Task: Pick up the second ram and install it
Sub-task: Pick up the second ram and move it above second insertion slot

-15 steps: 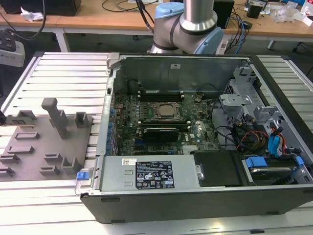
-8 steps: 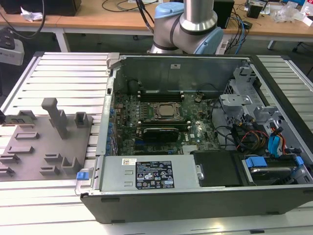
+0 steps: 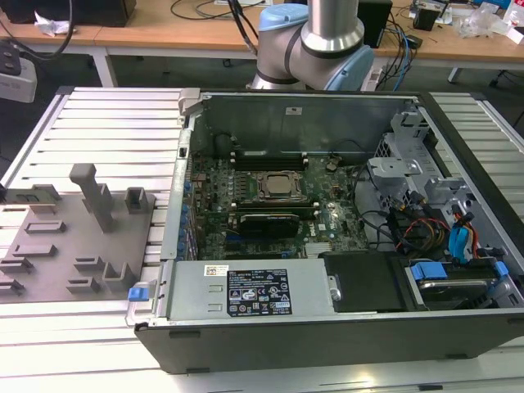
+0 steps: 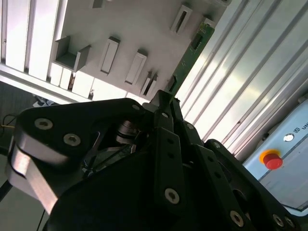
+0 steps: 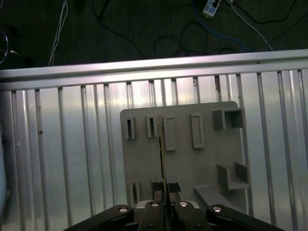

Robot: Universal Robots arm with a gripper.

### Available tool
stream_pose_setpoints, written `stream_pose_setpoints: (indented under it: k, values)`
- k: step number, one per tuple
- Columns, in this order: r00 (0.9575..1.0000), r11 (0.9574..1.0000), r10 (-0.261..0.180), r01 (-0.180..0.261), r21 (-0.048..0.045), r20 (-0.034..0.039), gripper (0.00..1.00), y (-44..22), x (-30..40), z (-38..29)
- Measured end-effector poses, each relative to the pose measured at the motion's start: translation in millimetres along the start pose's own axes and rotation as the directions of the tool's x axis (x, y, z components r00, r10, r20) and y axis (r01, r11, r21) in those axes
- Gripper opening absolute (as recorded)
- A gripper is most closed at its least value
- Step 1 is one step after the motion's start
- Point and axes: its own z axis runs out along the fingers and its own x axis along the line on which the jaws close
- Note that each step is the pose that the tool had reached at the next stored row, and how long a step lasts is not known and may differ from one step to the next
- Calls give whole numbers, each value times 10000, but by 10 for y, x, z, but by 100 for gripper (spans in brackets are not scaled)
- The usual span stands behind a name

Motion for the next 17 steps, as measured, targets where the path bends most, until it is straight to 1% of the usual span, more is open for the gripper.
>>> stream_pose_setpoints:
  k: [17]
  values:
    - [10000,10000,-4,4,-6,71,14,5,-4,-123]
